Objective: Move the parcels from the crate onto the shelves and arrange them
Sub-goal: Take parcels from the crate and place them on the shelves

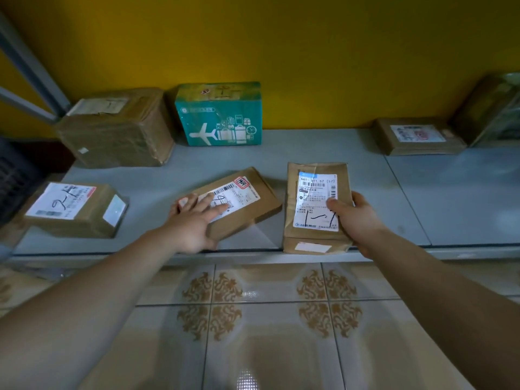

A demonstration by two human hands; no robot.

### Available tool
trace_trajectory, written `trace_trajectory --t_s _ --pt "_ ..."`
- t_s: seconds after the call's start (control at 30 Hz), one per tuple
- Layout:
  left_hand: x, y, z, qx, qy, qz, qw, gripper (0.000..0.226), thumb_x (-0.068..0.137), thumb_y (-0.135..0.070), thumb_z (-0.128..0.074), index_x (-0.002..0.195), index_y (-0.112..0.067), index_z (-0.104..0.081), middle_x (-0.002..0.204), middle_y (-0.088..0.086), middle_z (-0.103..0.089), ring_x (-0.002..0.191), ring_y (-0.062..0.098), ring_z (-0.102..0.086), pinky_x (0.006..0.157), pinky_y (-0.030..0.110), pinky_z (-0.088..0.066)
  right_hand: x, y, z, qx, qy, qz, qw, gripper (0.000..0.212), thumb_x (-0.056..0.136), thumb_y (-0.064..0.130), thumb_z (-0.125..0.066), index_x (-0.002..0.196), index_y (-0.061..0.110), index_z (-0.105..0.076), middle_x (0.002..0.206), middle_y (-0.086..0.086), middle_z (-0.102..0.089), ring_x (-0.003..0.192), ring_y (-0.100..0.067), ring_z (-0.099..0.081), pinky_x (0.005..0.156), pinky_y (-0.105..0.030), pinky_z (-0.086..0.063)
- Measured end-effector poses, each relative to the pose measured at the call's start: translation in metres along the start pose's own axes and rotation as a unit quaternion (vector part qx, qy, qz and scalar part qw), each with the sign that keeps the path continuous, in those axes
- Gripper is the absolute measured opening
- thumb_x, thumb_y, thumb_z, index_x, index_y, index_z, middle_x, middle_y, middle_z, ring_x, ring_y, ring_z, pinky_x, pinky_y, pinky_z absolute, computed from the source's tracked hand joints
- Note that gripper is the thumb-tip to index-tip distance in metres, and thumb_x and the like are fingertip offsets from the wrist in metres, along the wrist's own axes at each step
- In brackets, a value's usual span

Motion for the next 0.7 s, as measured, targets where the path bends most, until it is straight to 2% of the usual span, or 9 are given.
trace_trajectory --t_s 0.1,0.13,0.2,0.27,0.37,0.47,0.53,0.6,0.7 --pt "-0.002 0.032 0.011 0.005 0.016 0.005 1.000 0.081 0.089 -0.034 -0.063 0.151 -0.044 -0.012 0.163 -0.008 0.007 0.150 0.023 0.008 0.119 0.052 -0.005 0.001 -0.001 -0.006 0.000 0.001 0.000 1.000 0.051 0.097 0.031 -0.060 0.143 0.023 -0.041 0.101 0.002 -0.071 0.087 -0.022 -0.072 0.083 -0.046 -0.060" --pt "-0.001 0.038 0.013 0.005 0.010 0.015 1.000 0.079 0.089 -0.036 -0.063 0.151 -0.043 -0.014 0.163 -0.007 0.004 0.150 0.024 0.007 0.119 0.052 -0.005 0.000 -0.001 -0.008 -0.006 0.000 0.003 1.000 0.048 0.098 0.031 -0.059 0.142 0.022 -0.042 0.100 0.003 -0.070 0.086 -0.021 -0.072 0.081 -0.043 -0.060" --pt "0.000 0.036 0.013 0.000 -0.011 0.028 1.000 0.085 0.083 -0.056 -0.064 0.151 -0.041 -0.014 0.163 -0.005 0.002 0.149 0.025 0.007 0.119 0.053 -0.003 0.000 -0.001 -0.012 -0.030 -0.003 0.009 0.999 0.045 0.099 0.031 -0.057 0.140 0.020 -0.043 0.105 0.001 -0.068 0.086 -0.018 -0.069 0.078 -0.039 -0.058" --pt "0.002 0.024 0.007 -0.010 -0.021 0.031 0.999 0.089 0.082 -0.071 -0.053 0.152 -0.044 -0.004 0.163 -0.005 0.010 0.149 0.026 0.011 0.118 0.055 0.002 0.002 -0.001 -0.016 -0.069 -0.011 0.021 0.997 0.041 0.100 0.032 -0.053 0.138 0.019 -0.043 0.110 -0.001 -0.065 0.087 -0.018 -0.065 0.071 -0.034 -0.053" --pt "0.004 0.015 -0.008 0.017 -0.023 0.029 0.999 0.076 0.091 -0.071 -0.032 0.149 -0.048 0.011 0.160 -0.007 0.022 0.147 0.024 0.020 0.117 0.056 0.008 0.005 -0.002 -0.018 -0.116 -0.033 0.048 0.992 0.049 0.099 0.034 -0.054 0.143 0.020 -0.035 0.115 -0.001 -0.058 0.092 -0.021 -0.062 0.068 -0.033 -0.051" --pt "0.000 0.026 -0.015 0.031 -0.028 0.004 0.999 0.070 0.094 -0.066 -0.028 0.149 -0.048 0.013 0.159 -0.008 0.025 0.146 0.022 0.023 0.117 0.054 0.011 0.004 0.000 -0.020 -0.167 -0.021 0.090 0.982 0.082 0.084 0.054 -0.066 0.149 0.038 -0.018 0.130 0.000 -0.054 0.106 -0.026 -0.063 0.088 -0.044 -0.056" --pt "-0.005 0.035 -0.016 0.034 -0.030 -0.017 0.999 0.070 0.095 -0.065 -0.029 0.149 -0.048 0.011 0.159 -0.009 0.024 0.146 0.019 0.024 0.117 0.052 0.013 0.002 0.005 -0.024 -0.260 -0.011 0.114 0.959 0.083 0.086 0.054 -0.065 0.152 0.039 -0.017 0.140 -0.005 -0.044 0.119 -0.030 -0.056 0.100 -0.046 -0.049" --pt "-0.007 0.038 -0.014 0.027 -0.038 -0.025 0.999 0.069 0.094 -0.066 -0.030 0.150 -0.047 0.006 0.161 -0.010 0.020 0.146 0.017 0.023 0.117 0.050 0.013 0.000 0.012 -0.027 -0.350 -0.019 0.137 0.926 0.079 0.089 0.059 -0.058 0.154 0.037 -0.017 0.156 -0.005 -0.024 0.137 -0.034 -0.040 0.110 -0.050 -0.040" --pt "-0.001 0.031 -0.010 -0.002 -0.070 -0.010 0.997 0.071 0.090 -0.073 -0.027 0.152 -0.044 -0.008 0.163 -0.009 0.007 0.149 0.017 0.014 0.118 0.049 0.010 -0.007 0.020 -0.031 -0.474 -0.010 0.180 0.862 0.080 0.089 0.071 -0.046 0.155 0.040 -0.014 0.166 0.002 0.007 0.152 -0.031 -0.002 0.118 -0.053 -0.020"
Point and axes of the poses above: each hand's wrist, its own x-axis towards the middle knuckle, its own z-axis out of the back of the hand, y = z × x, the point moved 3 cm from there along x, towards the middle knuckle
